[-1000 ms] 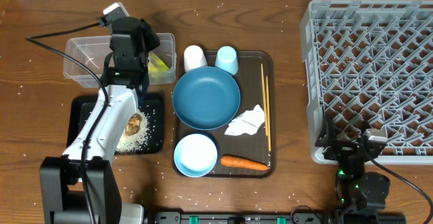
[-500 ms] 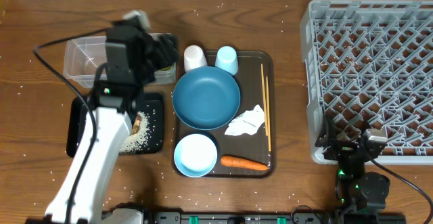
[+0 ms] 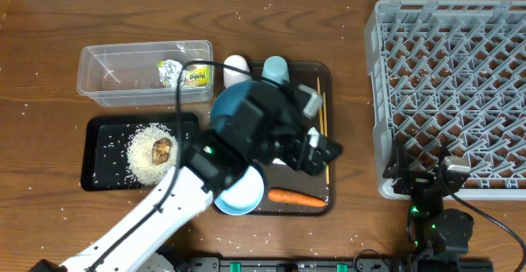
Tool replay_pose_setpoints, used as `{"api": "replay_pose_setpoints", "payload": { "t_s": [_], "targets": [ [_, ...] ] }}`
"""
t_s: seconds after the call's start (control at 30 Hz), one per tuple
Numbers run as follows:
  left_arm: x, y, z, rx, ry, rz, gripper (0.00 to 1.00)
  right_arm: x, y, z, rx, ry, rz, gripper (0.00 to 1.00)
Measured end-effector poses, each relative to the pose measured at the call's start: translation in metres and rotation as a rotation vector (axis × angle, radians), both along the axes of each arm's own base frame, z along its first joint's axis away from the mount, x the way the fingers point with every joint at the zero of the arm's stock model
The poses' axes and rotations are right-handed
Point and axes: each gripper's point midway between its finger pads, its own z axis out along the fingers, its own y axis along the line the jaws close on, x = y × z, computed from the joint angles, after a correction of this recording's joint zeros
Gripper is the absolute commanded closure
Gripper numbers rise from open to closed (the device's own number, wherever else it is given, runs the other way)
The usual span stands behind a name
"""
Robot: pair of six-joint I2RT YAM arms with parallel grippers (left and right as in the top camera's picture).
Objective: Sort waste into correct bins and load items into the dishwasher rack
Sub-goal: 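Move the left gripper back to the white tissue on the tray, then lower the left gripper and pinch the white tissue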
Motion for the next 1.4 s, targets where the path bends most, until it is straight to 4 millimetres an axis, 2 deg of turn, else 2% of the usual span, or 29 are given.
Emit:
{"api": "replay_pose_setpoints", "payload": {
  "t_s": [0.17,0.33,0.47,0.6,0.7,0.83,1.17,1.3,1.37,1.4],
  "targets": [
    [-0.004,0.008,-0.038,0.172,0.050,0.115,0.02,0.000,0.000,0.000,0.000,0.000,0.000,0.01],
    [-0.002,0.003,-0.086,0.292,0.152,0.212,0.02,0.000,0.000,0.000,0.000,0.000,0.000,0.01],
    [0.000,0.002,-0.113,0.354,0.227,0.276,0.02,0.000,0.000,0.000,0.000,0.000,0.000,0.01],
    [-0.005,0.002,-0.125,0.428,0.270,0.279,0.02,0.000,0.000,0.000,0.000,0.000,0.000,0.01],
    [-0.006,0.000,-0.126,0.490,0.268,0.236,0.02,0.000,0.000,0.000,0.000,0.000,0.000,0.01],
    [0.001,-0.007,-0.127,0.535,0.204,0.149,0.02,0.000,0.000,0.000,0.000,0.000,0.000,0.01],
    [0.011,-0.001,-0.172,0.693,0.118,0.029,0.02,0.000,0.000,0.000,0.000,0.000,0.000,0.01],
    [0.017,-0.007,-0.178,0.699,0.051,-0.037,0.00,0.000,0.000,0.000,0.000,0.000,0.000,0.01],
    [0.020,-0.010,-0.177,0.698,0.015,-0.067,0.02,0.000,0.000,0.000,0.000,0.000,0.000,0.01],
    [0.022,-0.010,-0.177,0.701,-0.002,-0.077,0.07,0.000,0.000,0.000,0.000,0.000,0.000,0.01]
  ]
}}
